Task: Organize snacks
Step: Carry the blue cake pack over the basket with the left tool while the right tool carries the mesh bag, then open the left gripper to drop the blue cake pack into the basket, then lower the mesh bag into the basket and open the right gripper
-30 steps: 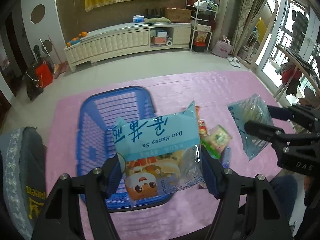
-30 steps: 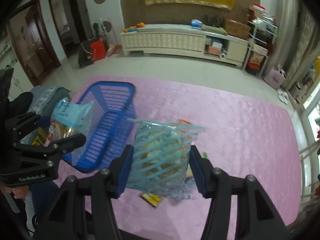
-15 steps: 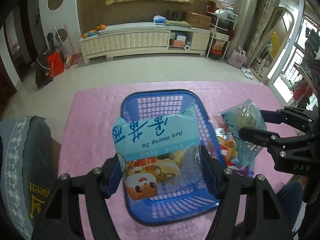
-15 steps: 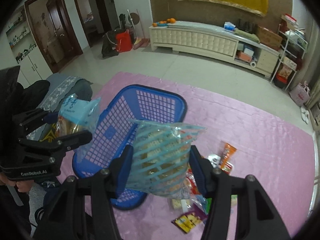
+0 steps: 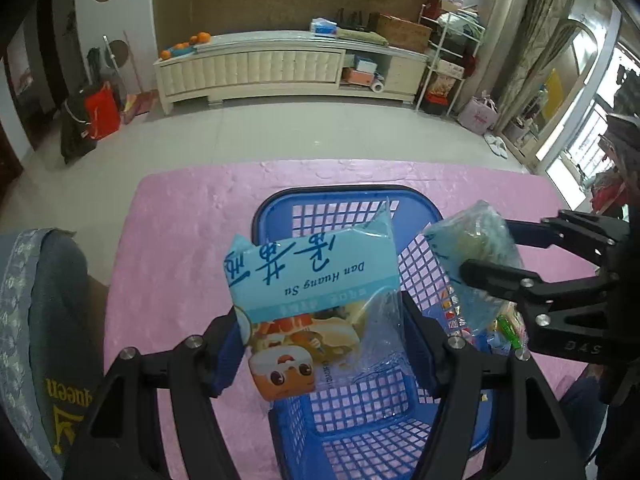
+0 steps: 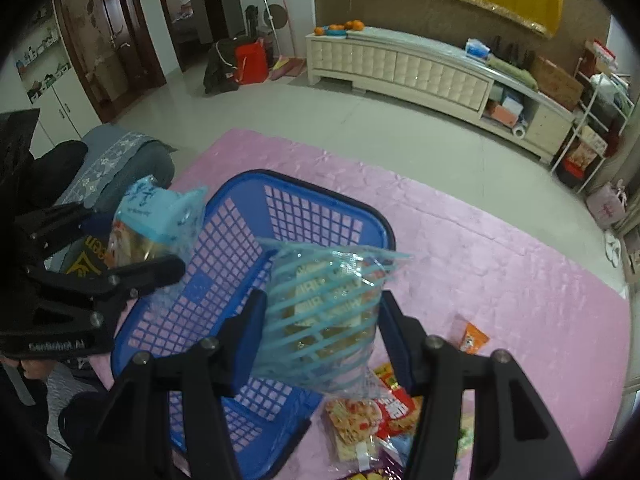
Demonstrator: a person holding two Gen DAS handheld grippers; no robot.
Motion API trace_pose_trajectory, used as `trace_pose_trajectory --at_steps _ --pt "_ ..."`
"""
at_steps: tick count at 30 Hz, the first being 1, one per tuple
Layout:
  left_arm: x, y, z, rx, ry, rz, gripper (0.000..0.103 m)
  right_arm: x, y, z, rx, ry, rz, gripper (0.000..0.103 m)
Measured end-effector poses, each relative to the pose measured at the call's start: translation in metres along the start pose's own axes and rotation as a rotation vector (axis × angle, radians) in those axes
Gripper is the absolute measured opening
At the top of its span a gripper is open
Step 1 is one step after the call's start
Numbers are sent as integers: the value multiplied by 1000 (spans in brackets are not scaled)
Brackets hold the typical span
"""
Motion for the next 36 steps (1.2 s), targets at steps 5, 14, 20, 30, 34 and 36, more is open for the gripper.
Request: trace_pose_trajectory --at_steps 5,14,20,30,34,36 --pt "15 2 -6 55 -11 -32 67 11 6 -1 10 -14 -6 60" --pt "43 3 -11 49 -59 -18 70 19 22 -2 48 -17 8 60" --pt "32 3 -8 27 -50 -25 70 13 28 5 70 -28 19 60" --pt "-3 -9 -10 37 5 -34 70 -1 19 -8 77 -16 18 60" --pt "-8 -19 -10 28 23 -46 70 7 11 -13 57 -37 21 60" --pt "-8 -25 -10 16 27 -47 70 14 7 -15 42 -54 29 60"
Point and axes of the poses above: each gripper's, at about its wrist camera, not at the fingertips, and x roughly the way its jaws point, y to its right, z to its underside, the point moved 8 cm from there along x, roughly the way its jaws point, and after that the axes turned 11 degrees about -x, right-handed, at the moved point
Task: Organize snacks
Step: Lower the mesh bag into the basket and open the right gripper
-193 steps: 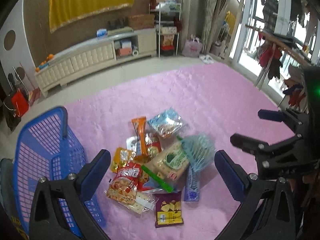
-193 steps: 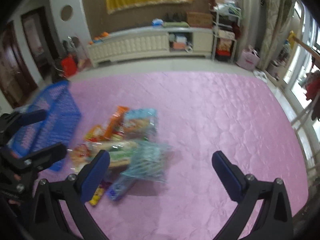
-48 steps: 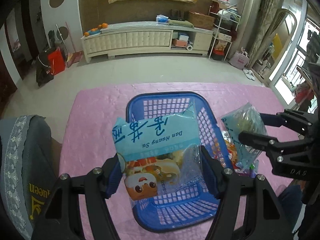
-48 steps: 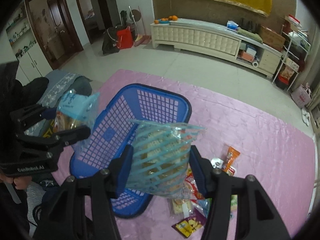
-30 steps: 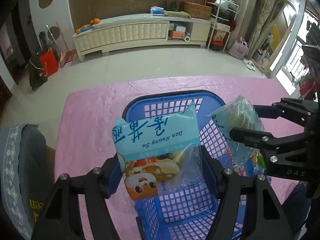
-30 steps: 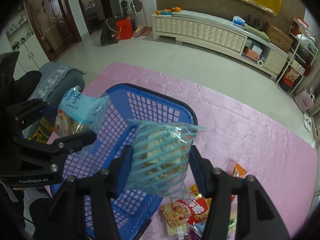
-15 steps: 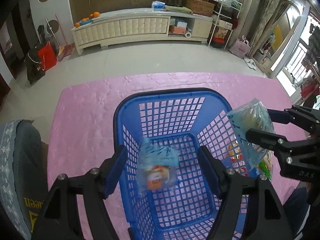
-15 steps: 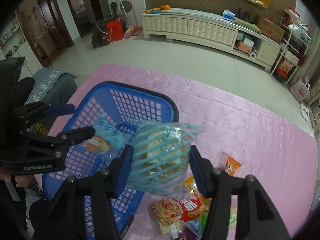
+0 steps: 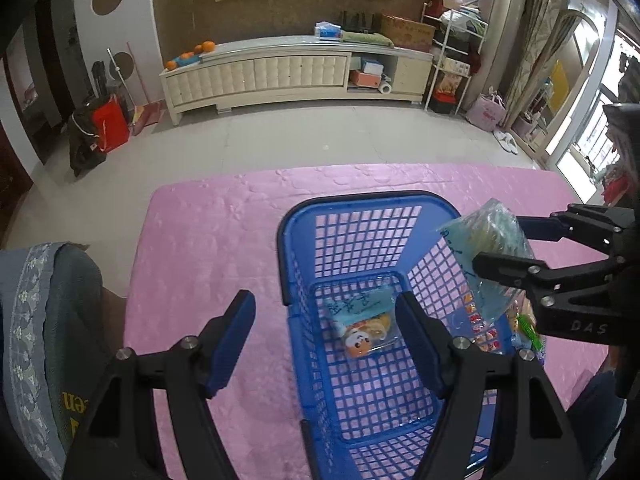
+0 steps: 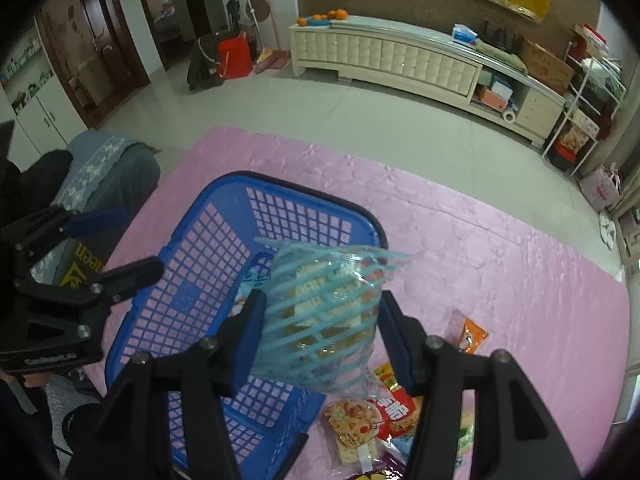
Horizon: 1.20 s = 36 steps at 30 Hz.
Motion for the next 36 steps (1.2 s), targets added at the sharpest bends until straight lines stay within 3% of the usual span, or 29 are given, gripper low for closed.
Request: trace_pose_trajectory --at_steps 9,10,11,13,16,36 --pt "11 -17 3 -31 -11 10 70 29 -10 -7 -48 -68 54 64" --pt "11 -18 4 -37 -13 13 70 31 -10 -8 -67 -72 79 74" --pt "10 -18 4 -40 -13 16 70 32 -11 -8 -84 -67 107 93" --pt "7 -17 5 -43 -4 22 70 26 -6 -9 -100 -39 182 103" --pt "3 -15 9 -34 8 12 70 17 1 -6 -82 -24 221 103" --pt "-67 57 62 49 49 66 70 -82 14 79 90 47 141 103"
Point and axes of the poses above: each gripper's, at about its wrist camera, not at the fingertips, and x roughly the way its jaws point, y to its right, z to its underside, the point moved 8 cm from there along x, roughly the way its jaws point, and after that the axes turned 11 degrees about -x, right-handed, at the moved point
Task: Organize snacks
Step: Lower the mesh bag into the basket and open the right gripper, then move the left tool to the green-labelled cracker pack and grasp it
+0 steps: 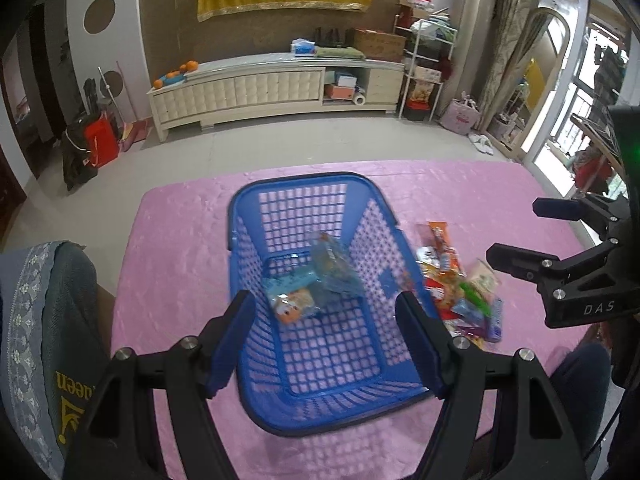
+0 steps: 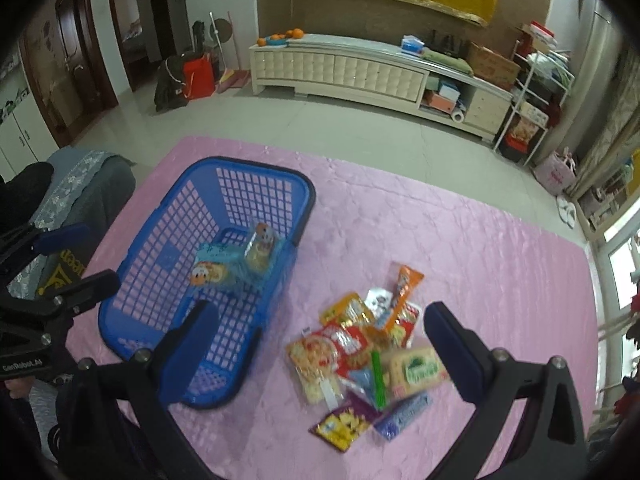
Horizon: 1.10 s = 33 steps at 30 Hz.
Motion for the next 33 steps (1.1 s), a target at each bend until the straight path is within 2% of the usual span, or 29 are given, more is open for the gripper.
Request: trace_pose_trajectory --at_steps 16,24,33 --pt "-9 73 39 90 -12 47 70 -45 48 81 118 2 16 103" --pt "11 113 55 147 -52 66 70 -50 76 119 154 -16 23 103" --pt "41 162 65 233 -103 101 70 -40 107 147 221 -26 9 103"
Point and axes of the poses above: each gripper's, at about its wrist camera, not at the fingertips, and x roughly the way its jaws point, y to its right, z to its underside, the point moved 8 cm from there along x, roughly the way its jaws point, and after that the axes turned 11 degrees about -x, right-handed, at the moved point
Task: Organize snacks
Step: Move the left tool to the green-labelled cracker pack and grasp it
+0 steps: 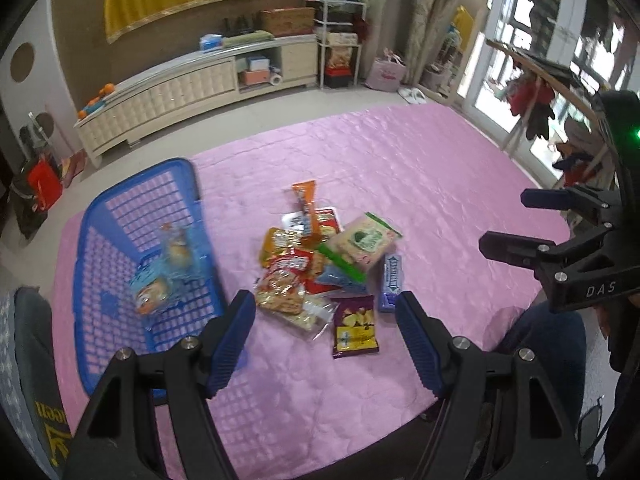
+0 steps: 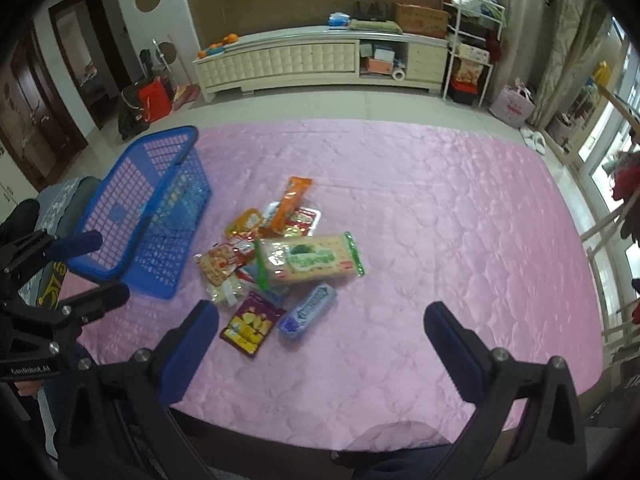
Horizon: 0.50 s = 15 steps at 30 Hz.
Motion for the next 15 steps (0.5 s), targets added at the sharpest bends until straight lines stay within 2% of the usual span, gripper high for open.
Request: trace_pose_trajectory --at_steps 15 --pt "62 52 -11 203 -107 22 70 30 50 17 40 -5 41 103"
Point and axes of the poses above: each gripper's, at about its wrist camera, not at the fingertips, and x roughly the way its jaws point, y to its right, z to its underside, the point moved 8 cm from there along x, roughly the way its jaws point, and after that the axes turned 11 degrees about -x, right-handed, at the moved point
